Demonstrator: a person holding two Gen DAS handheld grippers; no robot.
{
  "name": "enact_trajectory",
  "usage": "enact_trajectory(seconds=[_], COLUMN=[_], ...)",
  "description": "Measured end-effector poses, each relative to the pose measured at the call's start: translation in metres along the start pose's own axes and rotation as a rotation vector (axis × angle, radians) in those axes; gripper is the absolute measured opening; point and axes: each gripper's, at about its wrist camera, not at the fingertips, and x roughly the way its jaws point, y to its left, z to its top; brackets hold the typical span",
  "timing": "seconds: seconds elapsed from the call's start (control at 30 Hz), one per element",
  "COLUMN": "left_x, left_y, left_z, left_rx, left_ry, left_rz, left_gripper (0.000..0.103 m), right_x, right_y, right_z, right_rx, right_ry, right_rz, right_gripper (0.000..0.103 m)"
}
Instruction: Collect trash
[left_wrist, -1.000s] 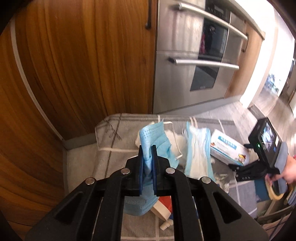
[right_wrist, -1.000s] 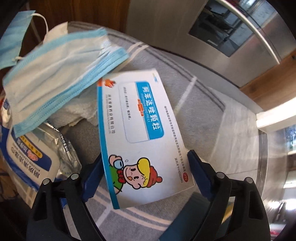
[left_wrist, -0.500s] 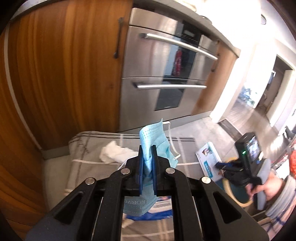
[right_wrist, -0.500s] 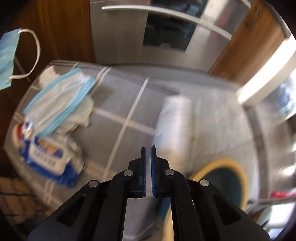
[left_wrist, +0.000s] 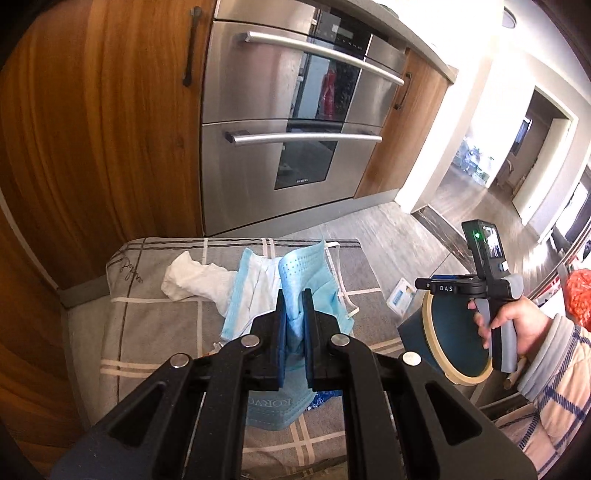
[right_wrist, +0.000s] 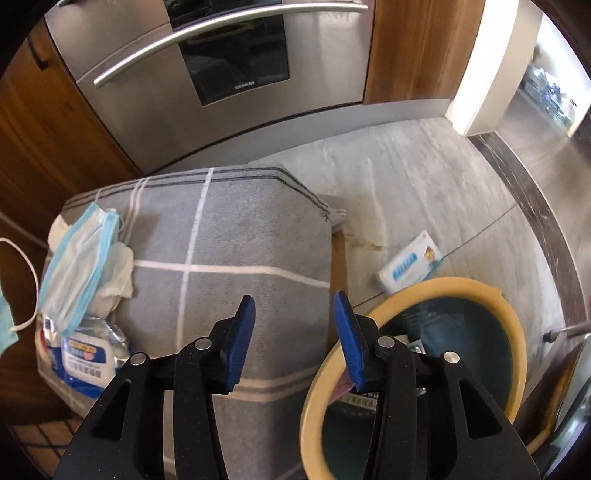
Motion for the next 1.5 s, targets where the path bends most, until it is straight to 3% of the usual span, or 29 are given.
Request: enact_trajectory(seconds=[0.2,0.4,0.47,0.53,0.67,0.8,0.93,1.0,1.03,1.07,1.2,1.4,1.5], left_x=[0.009,0.031,0.038,0.039,0.012,-0.004,-0.009,-0.008,-0.007,-0.007,-0.012,-0.015,-0.016], left_y=[-0.013,-0.061,-0.076,-0.085,-0.069,-0.037,-0.014,-0.002,0.003,0.009,0.026,0.033,0.036], left_z=[0.003,0.002,0.001,0.003,0.029,0.042,0.045,0.045,0.045,0.045,0.042,0.039,0.038], left_rx=[0.017,0.091,0.121,0.151,0.154,0.094,0.039,0.009,-0.006,-0.024,-0.069,-0.075,-0.089], left_ry=[0.022,0.058,0.072,0.059,-0.064,-0.097,-0.093,-0.078,-0.072,-0.065,-0.059,-0.051,-0.047], left_rz=[-0.039,-0.085,-0.097,-0.076,0.017,0.094,0.114,0.11,0.102,0.09,0.058,0.042,0.028], left_gripper=[0.007,0.007,0.007,0.007,0.007,0.007,0.007,0.007,0.007,0.007,0.007,0.007,0.007], right_x=[0.0,-0.047,-0.059,-0.059,-0.033,-0.016,-0.003,-0.002,-0.003,-0.002,0.007,0.02,0.027], right_y=[-0.002,-0.018,-0.021,-0.018,0.023,0.085,0.142,0.166,0.179,0.192,0.229,0.254,0.27], right_z=[0.003,0.006,0.001,-0.005,-0.019,-0.035,-0.053,-0.063,-0.07,-0.076,-0.093,-0.101,-0.11], right_rx=[-0.028,0.043,0.029,-0.003,-0.16,-0.345,-0.505,-0.602,-0.661,-0.71,-0.886,-1.007,-1.084], right_ry=[-0.006,-0.093,-0.099,-0.085,-0.014,0.022,0.044,0.036,0.028,0.023,0.019,0.057,0.038], right_rz=[0.002,0.033,0.081,0.07,0.103,0.189,0.282,0.308,0.321,0.321,0.282,0.269,0.199], right_gripper=[0.047,0.048,0.057,0.06,0.06,0.06,0.06,0.066,0.078,0.084,0.085,0.094,0.094])
